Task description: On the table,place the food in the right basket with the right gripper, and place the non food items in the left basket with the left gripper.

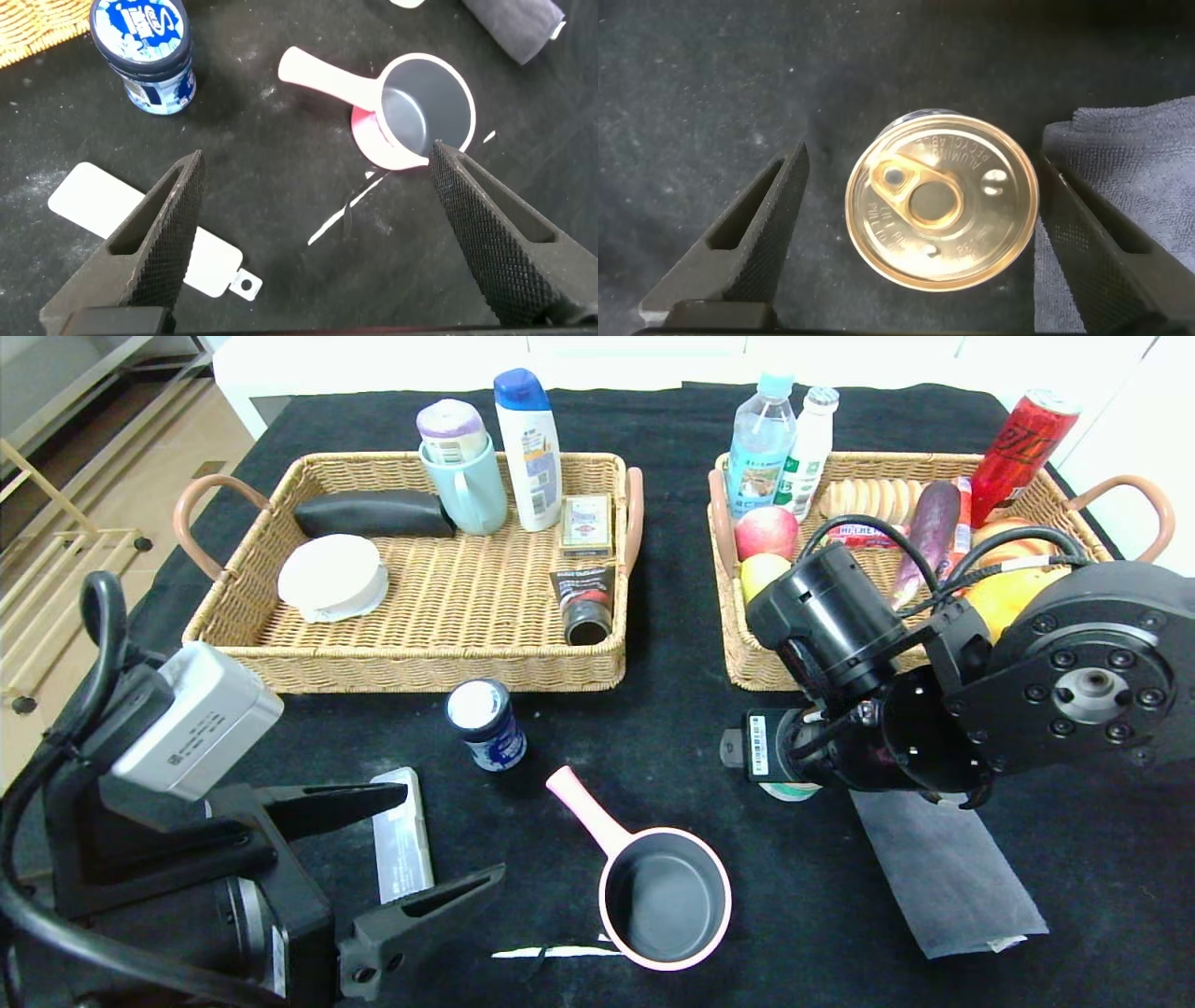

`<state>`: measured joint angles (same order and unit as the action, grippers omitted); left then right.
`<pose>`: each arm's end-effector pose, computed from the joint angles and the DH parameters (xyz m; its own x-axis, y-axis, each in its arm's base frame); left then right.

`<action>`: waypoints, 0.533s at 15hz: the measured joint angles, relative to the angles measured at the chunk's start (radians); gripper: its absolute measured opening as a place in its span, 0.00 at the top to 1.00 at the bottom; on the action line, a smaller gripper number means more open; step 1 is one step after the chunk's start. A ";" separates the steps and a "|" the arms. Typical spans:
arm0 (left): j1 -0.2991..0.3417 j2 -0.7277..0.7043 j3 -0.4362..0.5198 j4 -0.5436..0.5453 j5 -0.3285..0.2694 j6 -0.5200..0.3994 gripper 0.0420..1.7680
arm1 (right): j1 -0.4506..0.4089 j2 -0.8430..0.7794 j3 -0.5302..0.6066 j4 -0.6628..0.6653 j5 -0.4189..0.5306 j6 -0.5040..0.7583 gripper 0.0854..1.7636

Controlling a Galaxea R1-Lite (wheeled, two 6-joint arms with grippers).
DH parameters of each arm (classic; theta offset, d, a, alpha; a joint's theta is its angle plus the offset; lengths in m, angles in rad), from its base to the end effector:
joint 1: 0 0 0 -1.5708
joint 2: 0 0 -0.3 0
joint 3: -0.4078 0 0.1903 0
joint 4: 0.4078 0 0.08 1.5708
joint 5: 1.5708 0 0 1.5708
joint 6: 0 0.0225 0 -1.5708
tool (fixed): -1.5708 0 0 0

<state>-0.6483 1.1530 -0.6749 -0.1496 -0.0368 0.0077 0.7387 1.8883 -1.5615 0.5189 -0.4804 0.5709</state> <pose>0.1311 -0.1004 0.2278 0.7318 -0.6005 -0.3224 0.6331 0.7740 -0.0046 0.2655 0.2277 0.2256 0.7460 0.0543 -0.6637 -0.0127 0.9976 0.0674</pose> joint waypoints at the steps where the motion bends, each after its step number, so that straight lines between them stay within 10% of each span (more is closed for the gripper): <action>1: 0.000 0.000 0.001 0.000 0.000 0.000 0.03 | 0.000 0.001 0.000 0.000 0.001 0.000 0.04; 8: 0.000 0.001 0.000 0.000 0.000 0.001 0.03 | 0.001 0.016 0.003 0.001 0.001 0.000 0.04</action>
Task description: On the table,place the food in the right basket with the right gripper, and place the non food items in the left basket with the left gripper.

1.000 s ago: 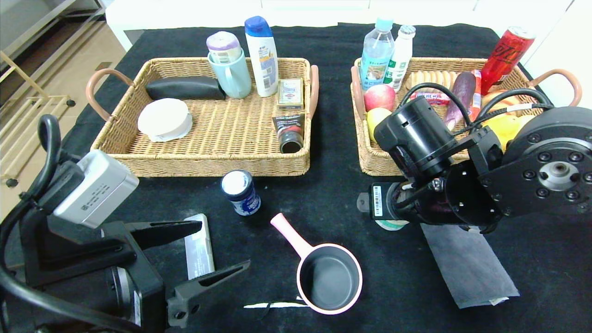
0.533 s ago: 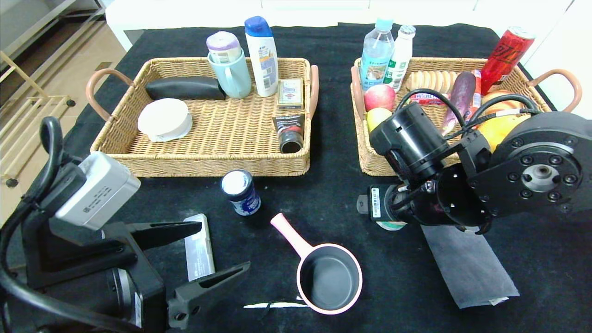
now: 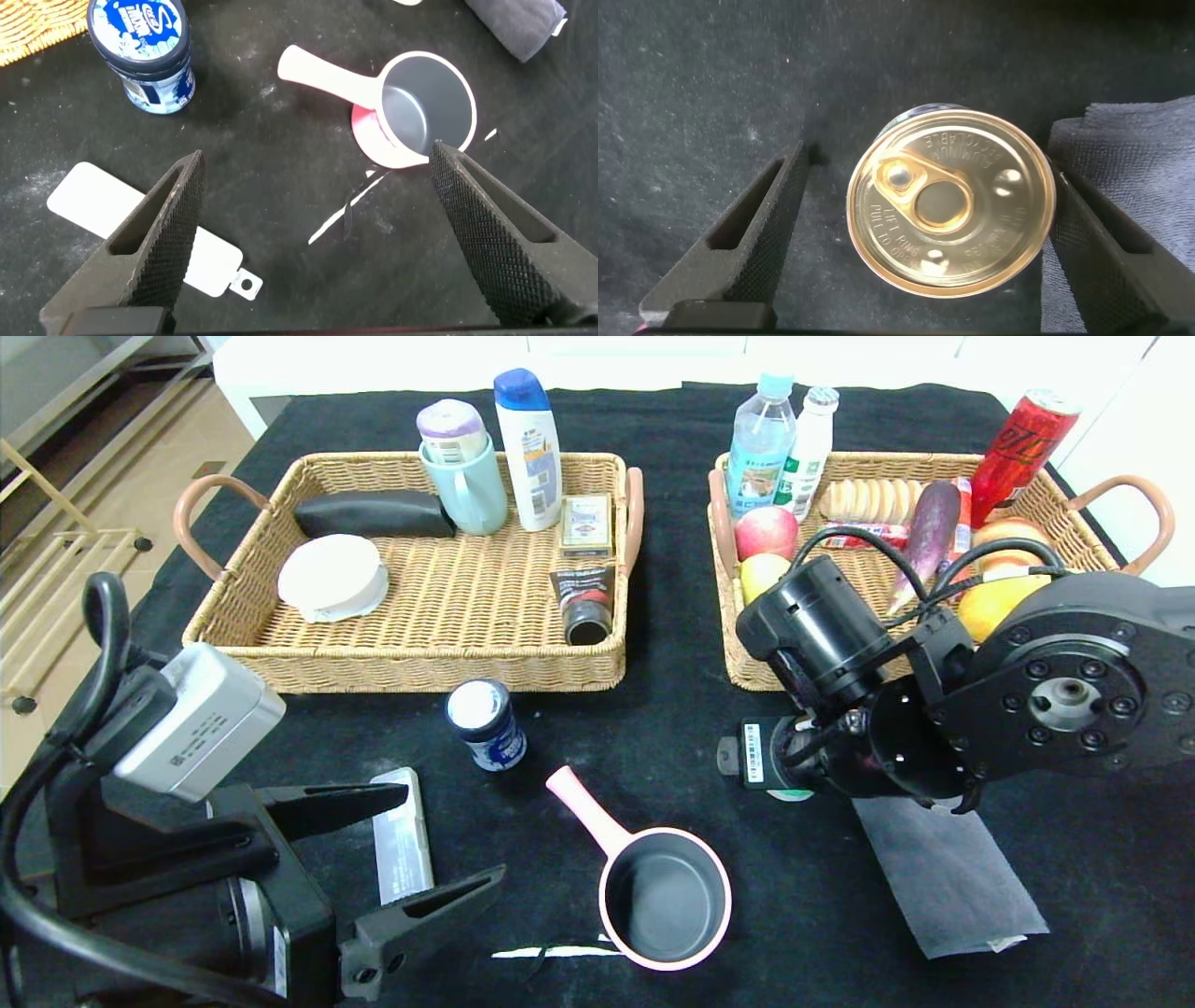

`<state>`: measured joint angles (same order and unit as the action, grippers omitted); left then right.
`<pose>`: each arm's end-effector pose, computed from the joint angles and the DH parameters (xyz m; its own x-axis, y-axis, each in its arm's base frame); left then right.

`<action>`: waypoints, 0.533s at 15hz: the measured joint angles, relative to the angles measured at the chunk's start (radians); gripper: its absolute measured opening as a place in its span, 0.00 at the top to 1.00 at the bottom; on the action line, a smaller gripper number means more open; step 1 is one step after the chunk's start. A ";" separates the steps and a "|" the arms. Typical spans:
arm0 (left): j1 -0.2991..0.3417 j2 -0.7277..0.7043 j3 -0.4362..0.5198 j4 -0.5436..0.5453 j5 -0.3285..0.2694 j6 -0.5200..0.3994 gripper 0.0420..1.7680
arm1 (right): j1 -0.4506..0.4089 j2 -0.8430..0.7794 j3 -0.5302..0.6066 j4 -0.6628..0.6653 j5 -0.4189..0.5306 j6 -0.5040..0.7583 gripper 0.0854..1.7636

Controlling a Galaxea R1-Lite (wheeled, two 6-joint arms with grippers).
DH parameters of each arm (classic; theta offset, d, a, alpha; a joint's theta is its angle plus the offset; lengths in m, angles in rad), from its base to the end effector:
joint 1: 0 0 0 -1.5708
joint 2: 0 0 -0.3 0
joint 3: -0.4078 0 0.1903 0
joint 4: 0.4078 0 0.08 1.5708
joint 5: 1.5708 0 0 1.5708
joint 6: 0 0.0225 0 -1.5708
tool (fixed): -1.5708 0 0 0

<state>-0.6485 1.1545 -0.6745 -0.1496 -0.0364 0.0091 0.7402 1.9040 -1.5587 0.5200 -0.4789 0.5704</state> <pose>0.1314 -0.1006 0.2274 0.7314 -0.5999 -0.3242 0.6334 0.7739 -0.0032 0.2675 0.2303 0.2193 0.7357 0.0479 -0.6756 -0.0146 0.9984 0.0549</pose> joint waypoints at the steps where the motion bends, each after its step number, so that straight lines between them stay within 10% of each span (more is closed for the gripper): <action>1: 0.000 0.001 0.000 0.000 0.000 0.000 0.03 | 0.000 0.002 0.000 0.000 0.000 0.000 0.04; 4: 0.000 0.002 0.000 0.000 0.000 0.000 0.03 | -0.002 0.004 0.001 0.000 0.000 0.001 0.32; 8: -0.013 0.004 0.005 -0.001 0.001 0.000 0.03 | -0.003 0.010 0.004 -0.001 -0.002 0.000 0.34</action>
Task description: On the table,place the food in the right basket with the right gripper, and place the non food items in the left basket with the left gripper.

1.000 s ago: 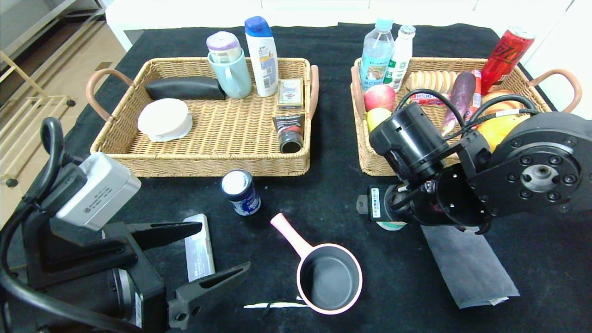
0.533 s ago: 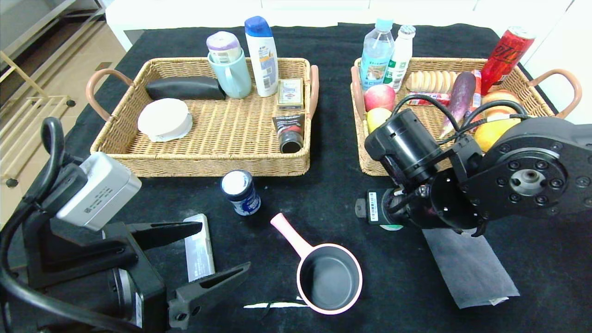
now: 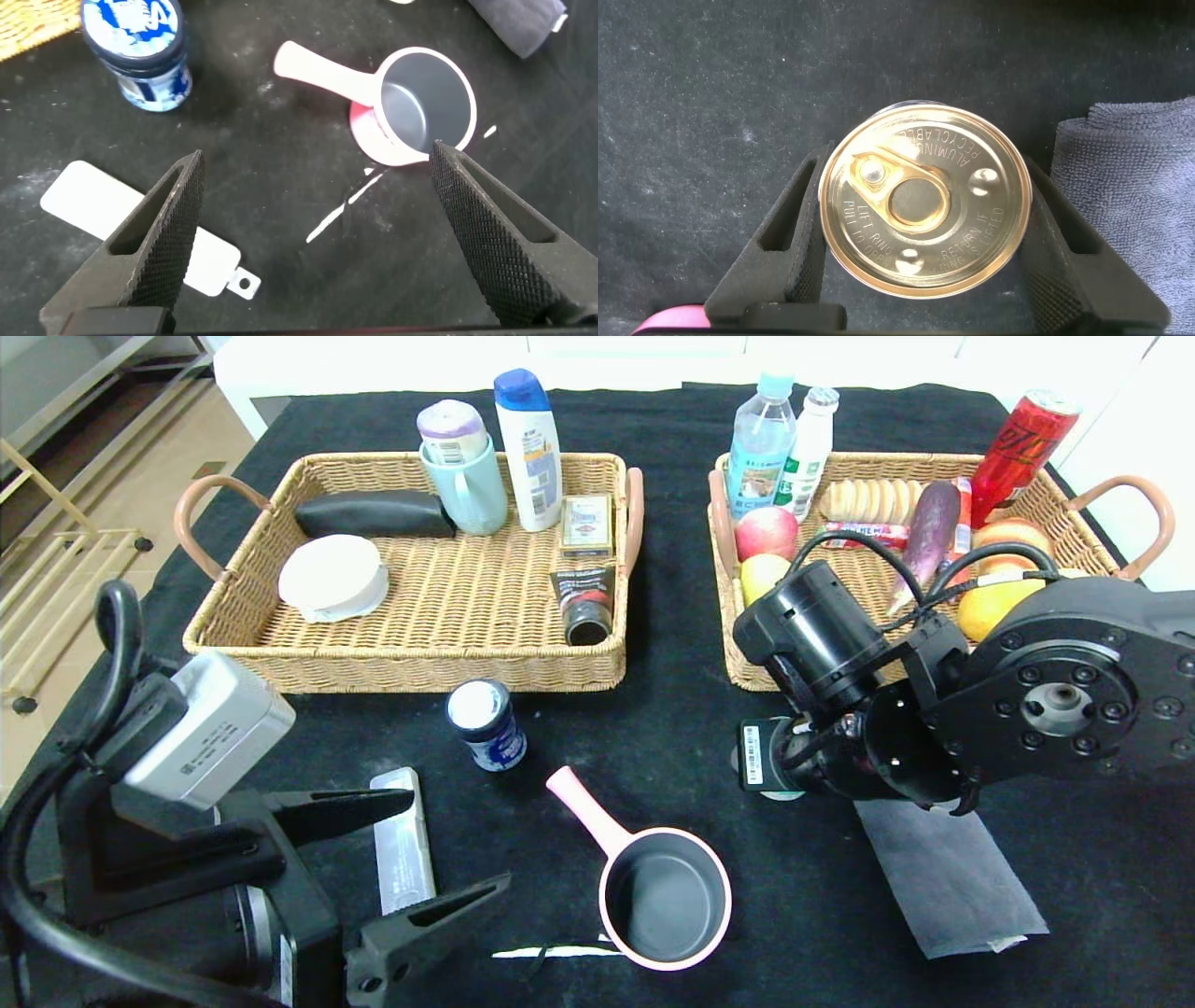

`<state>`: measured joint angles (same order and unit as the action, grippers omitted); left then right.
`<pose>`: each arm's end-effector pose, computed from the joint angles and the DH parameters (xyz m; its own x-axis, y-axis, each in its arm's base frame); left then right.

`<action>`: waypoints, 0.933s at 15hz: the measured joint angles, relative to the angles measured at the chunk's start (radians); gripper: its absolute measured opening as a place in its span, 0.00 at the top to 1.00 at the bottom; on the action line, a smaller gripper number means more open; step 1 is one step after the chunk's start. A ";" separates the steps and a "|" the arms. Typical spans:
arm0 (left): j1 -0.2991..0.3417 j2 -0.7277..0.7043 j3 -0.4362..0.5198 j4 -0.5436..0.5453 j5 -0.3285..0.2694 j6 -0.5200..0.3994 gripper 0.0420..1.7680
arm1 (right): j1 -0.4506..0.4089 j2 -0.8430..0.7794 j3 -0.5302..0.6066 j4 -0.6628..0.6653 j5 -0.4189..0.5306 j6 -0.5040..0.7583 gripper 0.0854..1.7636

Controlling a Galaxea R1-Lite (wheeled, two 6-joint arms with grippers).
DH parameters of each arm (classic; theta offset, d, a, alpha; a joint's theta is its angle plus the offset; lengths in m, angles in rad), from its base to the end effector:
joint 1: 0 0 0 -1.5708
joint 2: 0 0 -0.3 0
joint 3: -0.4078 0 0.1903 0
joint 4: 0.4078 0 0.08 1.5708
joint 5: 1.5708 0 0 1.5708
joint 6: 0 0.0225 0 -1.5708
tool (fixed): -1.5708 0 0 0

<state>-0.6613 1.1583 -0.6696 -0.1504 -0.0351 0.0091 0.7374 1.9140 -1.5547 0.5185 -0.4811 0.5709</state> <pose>0.1306 -0.1026 0.2254 0.7225 -0.6067 -0.3317 0.6422 0.7665 -0.0031 0.2697 0.2309 0.2148 0.7303 0.0382 -0.6820 -0.0096 0.9989 0.0457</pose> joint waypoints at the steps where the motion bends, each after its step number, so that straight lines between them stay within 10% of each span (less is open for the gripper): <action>1: -0.003 0.000 0.001 0.000 0.000 0.000 0.03 | 0.000 0.001 0.000 0.000 0.000 0.000 0.34; 14: -0.009 0.017 0.011 -0.009 0.013 0.004 0.03 | 0.009 -0.039 0.010 0.010 -0.029 0.009 0.34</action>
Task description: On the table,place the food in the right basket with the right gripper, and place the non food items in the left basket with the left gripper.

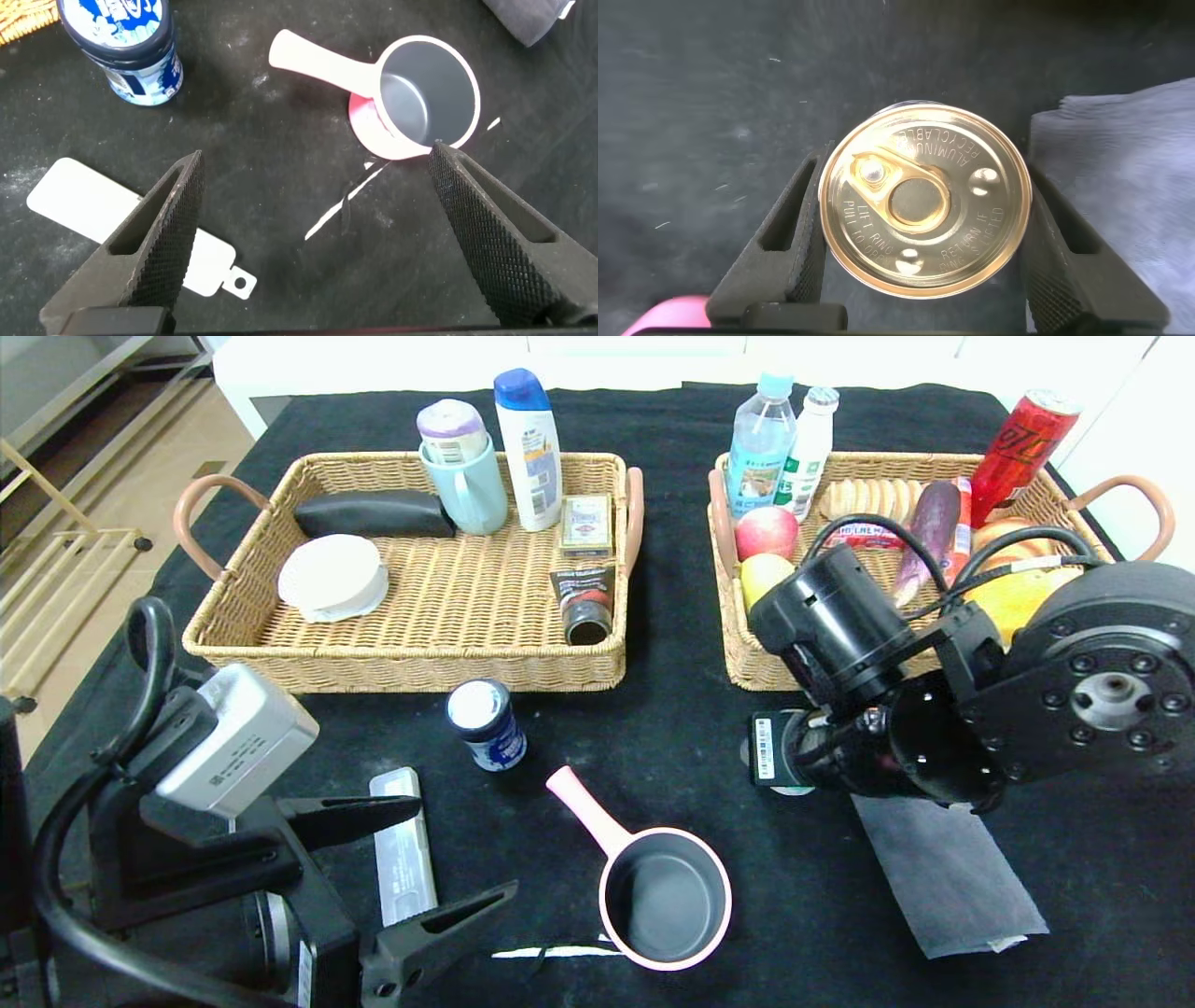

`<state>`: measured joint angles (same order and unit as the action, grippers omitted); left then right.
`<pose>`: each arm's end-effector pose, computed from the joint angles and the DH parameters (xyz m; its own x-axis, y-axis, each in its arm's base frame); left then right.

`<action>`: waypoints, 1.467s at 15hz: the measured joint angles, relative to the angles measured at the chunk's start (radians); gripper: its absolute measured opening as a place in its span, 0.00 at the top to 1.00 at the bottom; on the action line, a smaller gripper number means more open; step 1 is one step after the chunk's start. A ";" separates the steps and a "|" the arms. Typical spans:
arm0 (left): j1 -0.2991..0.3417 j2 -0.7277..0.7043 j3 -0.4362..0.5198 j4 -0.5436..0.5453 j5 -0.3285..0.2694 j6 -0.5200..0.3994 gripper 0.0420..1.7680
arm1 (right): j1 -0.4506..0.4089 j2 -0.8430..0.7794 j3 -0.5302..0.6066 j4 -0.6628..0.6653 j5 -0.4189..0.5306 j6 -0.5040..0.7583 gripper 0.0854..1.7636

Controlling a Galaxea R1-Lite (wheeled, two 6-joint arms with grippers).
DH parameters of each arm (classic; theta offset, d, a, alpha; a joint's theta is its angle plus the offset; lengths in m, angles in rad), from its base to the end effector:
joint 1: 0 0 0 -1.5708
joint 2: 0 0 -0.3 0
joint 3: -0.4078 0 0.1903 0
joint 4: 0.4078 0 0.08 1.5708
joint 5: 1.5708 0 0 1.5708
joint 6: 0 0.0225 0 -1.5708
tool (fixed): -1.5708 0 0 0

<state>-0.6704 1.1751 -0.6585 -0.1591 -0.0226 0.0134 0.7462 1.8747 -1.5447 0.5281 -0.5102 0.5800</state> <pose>0.1325 -0.1057 0.2203 0.7198 -0.5996 -0.3498 0.6413 0.7672 0.0046 0.2605 0.2259 0.2257 0.7505 0.0288 -0.6602 0.0051 0.9988 0.0493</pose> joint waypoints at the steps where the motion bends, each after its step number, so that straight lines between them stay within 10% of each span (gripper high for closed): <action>1: 0.000 0.001 0.000 0.000 0.000 0.000 0.03 | -0.001 -0.016 0.000 0.000 0.000 -0.001 0.34; 22: 0.012 -0.007 -0.001 -0.004 -0.001 0.015 0.03 | -0.264 0.042 -0.356 -0.178 -0.031 -0.293 0.34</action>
<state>-0.6581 1.1681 -0.6594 -0.1634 -0.0234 0.0283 0.4823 1.9166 -1.9011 0.3502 -0.5415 0.2866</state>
